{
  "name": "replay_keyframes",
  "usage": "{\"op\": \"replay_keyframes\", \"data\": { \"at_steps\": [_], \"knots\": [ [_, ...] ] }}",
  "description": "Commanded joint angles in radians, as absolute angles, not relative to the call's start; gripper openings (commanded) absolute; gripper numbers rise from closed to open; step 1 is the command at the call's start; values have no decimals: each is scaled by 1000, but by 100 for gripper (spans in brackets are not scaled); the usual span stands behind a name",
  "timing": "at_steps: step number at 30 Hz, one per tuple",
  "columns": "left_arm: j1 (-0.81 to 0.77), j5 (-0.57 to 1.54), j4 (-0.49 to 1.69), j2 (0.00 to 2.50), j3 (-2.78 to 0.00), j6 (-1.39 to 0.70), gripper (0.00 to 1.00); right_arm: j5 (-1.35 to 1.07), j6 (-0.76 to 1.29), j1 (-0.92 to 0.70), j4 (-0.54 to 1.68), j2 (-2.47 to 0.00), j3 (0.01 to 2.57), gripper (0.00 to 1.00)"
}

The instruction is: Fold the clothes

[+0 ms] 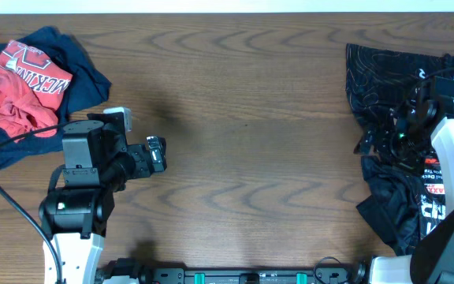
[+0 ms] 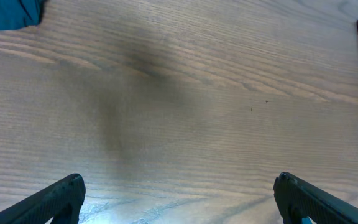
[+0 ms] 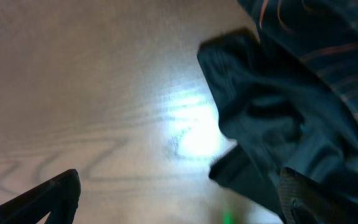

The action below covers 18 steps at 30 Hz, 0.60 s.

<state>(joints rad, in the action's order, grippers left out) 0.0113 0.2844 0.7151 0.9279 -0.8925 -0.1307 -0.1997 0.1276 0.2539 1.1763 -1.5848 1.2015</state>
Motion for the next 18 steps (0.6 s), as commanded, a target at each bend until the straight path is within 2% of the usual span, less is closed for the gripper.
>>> {"op": "replay_keyframes", "data": {
  "at_steps": [1, 4, 5, 6, 10, 11, 12, 18],
  "knots": [
    [15, 275, 706, 945, -913, -132, 98, -239, 153, 264, 1145, -1605, 1186, 99],
    [15, 274, 694, 970, -910, -131, 86, -236, 152, 264, 1134, -1608, 1182, 99],
    [15, 266, 687, 984, -906, -128, 75, -236, 152, 264, 1134, -1608, 1182, 99],
    [15, 257, 685, 994, -904, -129, 70, -235, 152, 264, 1134, -1608, 1182, 99],
    [17, 241, 676, 1061, -903, -128, 71, -228, 152, 266, 1122, -1608, 1182, 99],
    [17, 241, 672, 1079, -903, -128, 79, -228, 152, 271, 1115, -1608, 1182, 99],
    [17, 241, 669, 1096, -903, -129, 84, -228, 151, 278, 1109, -1608, 1182, 99],
    [17, 242, 659, 1165, -903, -129, 84, -225, 114, 330, 1058, -1608, 1182, 99]
  ]
}}
